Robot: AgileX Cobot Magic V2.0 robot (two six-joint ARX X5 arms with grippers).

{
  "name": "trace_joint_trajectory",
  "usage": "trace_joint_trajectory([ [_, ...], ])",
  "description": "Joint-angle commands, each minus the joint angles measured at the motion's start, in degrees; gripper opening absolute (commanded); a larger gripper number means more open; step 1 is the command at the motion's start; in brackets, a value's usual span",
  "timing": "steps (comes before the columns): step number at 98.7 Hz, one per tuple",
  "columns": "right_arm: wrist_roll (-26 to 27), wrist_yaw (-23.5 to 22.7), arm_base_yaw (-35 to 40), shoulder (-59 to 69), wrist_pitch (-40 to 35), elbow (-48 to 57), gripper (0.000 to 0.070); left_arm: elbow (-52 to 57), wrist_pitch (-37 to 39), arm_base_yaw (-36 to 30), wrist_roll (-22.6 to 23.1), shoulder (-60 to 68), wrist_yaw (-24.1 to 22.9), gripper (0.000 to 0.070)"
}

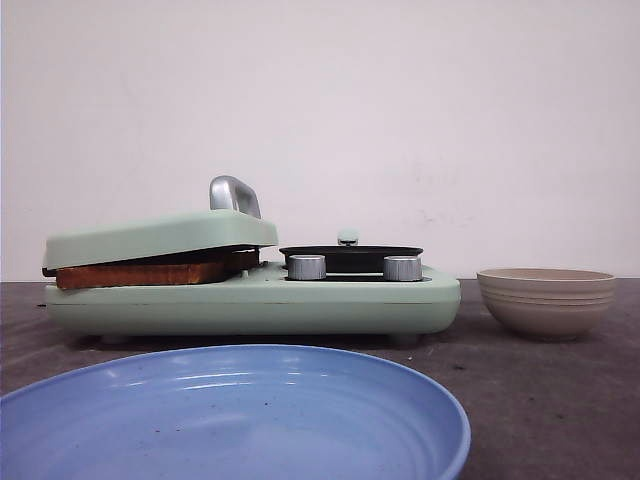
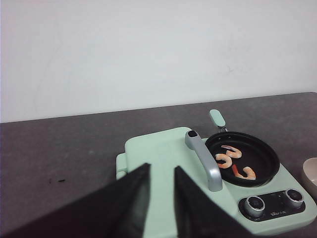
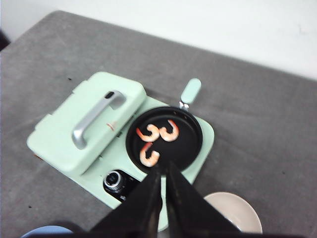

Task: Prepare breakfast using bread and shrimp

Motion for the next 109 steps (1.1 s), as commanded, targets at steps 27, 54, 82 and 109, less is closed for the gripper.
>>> trace_joint_trajectory([
  [27, -0.9, -0.1, 0.3, -18.3, 14.1, -20.5, 0.0004, -0.7, 4.4, -0.2, -3.1, -1.0, 4.7, 0.0000],
  [54, -1.2, -0.2, 0.3, -40.2, 25.6, -49.1, 0.0004, -8.6, 10.4, -0.2, -7.6, -8.7, 4.3, 0.0000],
  [82, 3.3, 0.2, 0.3, -58.8, 27.6, -71.0, 0.0005, -18.5, 10.1, -0.2, -10.7, -20.0, 2.5, 0.0000],
  [109, 9.9, 4.2, 0.3, -65.3, 32.4, -76.8, 0.0005, -25.9, 8.2, -0.2, -15.1, -28.5, 1.3, 0.0000],
])
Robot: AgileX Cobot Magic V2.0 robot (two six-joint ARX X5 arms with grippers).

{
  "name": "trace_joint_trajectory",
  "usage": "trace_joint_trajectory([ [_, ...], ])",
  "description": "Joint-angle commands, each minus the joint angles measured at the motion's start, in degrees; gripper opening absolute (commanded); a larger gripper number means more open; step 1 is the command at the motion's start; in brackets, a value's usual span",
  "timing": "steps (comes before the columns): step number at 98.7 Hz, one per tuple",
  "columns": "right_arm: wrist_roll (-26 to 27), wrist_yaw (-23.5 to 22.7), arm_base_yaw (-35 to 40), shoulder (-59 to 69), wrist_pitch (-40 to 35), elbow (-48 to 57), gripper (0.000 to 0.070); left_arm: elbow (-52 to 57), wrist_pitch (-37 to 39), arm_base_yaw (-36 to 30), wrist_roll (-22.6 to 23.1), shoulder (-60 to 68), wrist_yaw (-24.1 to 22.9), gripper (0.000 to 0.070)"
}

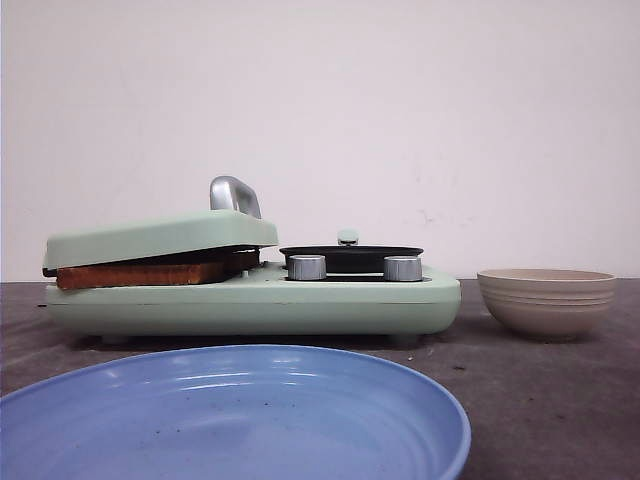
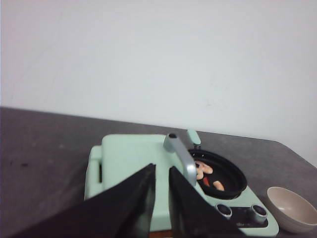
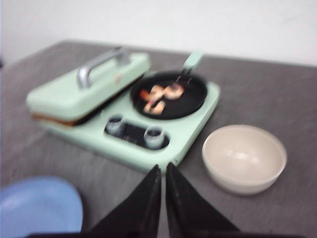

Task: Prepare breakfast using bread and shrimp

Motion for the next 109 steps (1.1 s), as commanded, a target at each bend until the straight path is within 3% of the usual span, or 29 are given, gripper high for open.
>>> trace_joint_trajectory([
  [1, 2.1, 0.4, 0.2, 0.2, 0.3, 0.4, 0.0005, -0.5, -0.4, -0.2, -1.7, -0.9, -0.2, 0.0000],
  [10, 3.9, 1.0, 0.3, 0.3, 1.6, -0.9, 0.0005, -0.9, -4.9, -0.2, -1.5, -1.2, -1.4, 0.0000],
  [18, 6.3, 6.0, 0.3, 0.3, 1.9, -0.9, 0.0005, -0.9, -4.8, -0.2, -1.5, -1.2, -1.7, 0.0000],
  [26, 9.3, 6.1, 0.3, 0.3, 2.0, -0.9, 0.0005, -0.9, -4.8, -0.2, -1.6, -1.2, -1.7, 0.0000],
  [109, 9.1, 6.1, 0.3, 0.2, 3.3, -0.9, 0.0005, -0.9, -4.9, -0.2, -2.1, -1.2, -1.3, 0.0000],
])
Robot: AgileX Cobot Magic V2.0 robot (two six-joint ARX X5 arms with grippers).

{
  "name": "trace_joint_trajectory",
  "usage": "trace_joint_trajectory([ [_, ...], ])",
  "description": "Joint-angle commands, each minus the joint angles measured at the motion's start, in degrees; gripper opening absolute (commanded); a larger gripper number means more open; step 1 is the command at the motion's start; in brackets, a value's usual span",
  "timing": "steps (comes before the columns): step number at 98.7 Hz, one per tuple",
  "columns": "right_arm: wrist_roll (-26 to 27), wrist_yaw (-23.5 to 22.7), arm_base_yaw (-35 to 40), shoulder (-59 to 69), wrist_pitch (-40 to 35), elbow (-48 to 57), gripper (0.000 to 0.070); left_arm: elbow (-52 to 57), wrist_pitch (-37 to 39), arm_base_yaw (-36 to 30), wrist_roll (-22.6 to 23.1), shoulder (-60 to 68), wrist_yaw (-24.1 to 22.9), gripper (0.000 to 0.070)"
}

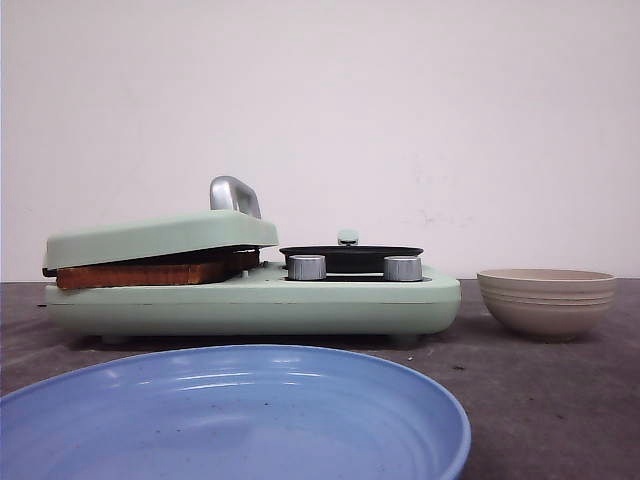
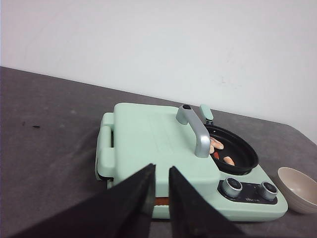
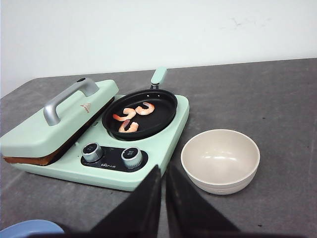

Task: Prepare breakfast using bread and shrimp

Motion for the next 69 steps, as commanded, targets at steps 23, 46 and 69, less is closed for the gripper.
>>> trace_joint_trajectory([
  [23, 0.7, 0.0, 0.2, 0.1, 0.6, 0.2, 0.0005, 0.0, -4.9, 2.8, 0.0, -2.5, -1.8, 0.0000],
  [46, 0.7, 0.0, 0.2, 0.1, 0.6, 0.2, 0.0005, -7.8, 2.9, 13.4, 16.6, -3.5, 2.4, 0.0000],
  [69, 0.7, 0.0, 0.2, 0.1, 0.6, 0.2, 0.0006, -18.8, 16.2, 21.4, 19.3, -3.5, 11.6, 0.0000],
])
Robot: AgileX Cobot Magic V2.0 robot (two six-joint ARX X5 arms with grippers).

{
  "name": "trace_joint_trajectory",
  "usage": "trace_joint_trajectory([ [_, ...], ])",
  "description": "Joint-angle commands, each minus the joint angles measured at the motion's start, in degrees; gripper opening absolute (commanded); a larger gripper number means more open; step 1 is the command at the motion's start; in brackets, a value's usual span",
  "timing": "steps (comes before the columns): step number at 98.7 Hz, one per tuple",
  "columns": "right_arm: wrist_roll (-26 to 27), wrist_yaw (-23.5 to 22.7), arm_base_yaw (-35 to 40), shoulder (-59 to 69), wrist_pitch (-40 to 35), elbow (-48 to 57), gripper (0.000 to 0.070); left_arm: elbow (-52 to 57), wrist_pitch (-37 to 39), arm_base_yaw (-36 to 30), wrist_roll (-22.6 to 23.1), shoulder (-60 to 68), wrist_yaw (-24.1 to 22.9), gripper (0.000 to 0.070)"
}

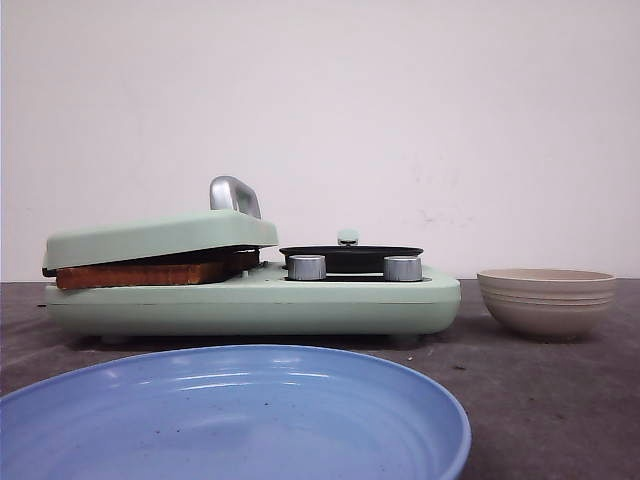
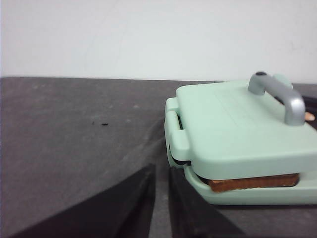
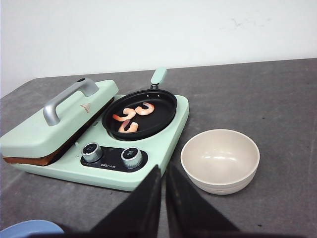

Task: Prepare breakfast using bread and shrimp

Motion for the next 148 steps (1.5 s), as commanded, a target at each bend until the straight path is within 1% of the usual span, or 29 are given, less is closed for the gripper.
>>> trace_joint_trajectory([
  [1, 0.7, 0.0, 0.2, 0.1, 0.6, 0.2, 0.0005, -1.8, 2.5, 1.3, 2.0, -0.1, 1.3, 0.0000],
  [6, 0.7, 0.0, 0.2, 0.1, 0.6, 0.2, 0.0005, -3.5, 3.3, 2.2, 2.0, -0.1, 2.1, 0.0000],
  [20, 0.7, 0.0, 0.2, 0.1, 0.6, 0.2, 0.0005, -6.5, 3.8, 2.8, 1.9, -0.1, 2.3, 0.0000],
  [34, 0.7, 0.0, 0.2, 0.1, 0.6, 0.2, 0.0005, -10.3, 6.3, 2.8, 1.4, -0.1, 4.9, 0.0000],
  [41, 0.7, 0.0, 0.2, 0.1, 0.6, 0.2, 0.0005, -10.2, 4.2, 2.7, 1.5, -0.1, 5.3, 0.0000],
  [55, 0.7, 0.0, 0.2, 0.1, 0.6, 0.2, 0.0005, -10.2, 4.2, 2.4, 1.8, -0.1, 4.6, 0.0000],
  [65, 0.7, 0.0, 0.2, 0.1, 0.6, 0.2, 0.0005, -10.2, 4.2, 1.6, 0.2, -0.1, 4.9, 0.0000],
  [75, 0.7, 0.0, 0.2, 0.1, 0.6, 0.2, 0.0005, -10.2, 4.4, 0.7, 0.2, 0.0, 6.1, 0.0000],
  [148, 0.7, 0.4, 0.2, 0.1, 0.6, 0.2, 0.0005, -10.2, 4.3, 0.7, 0.2, 0.0, 5.9, 0.0000],
])
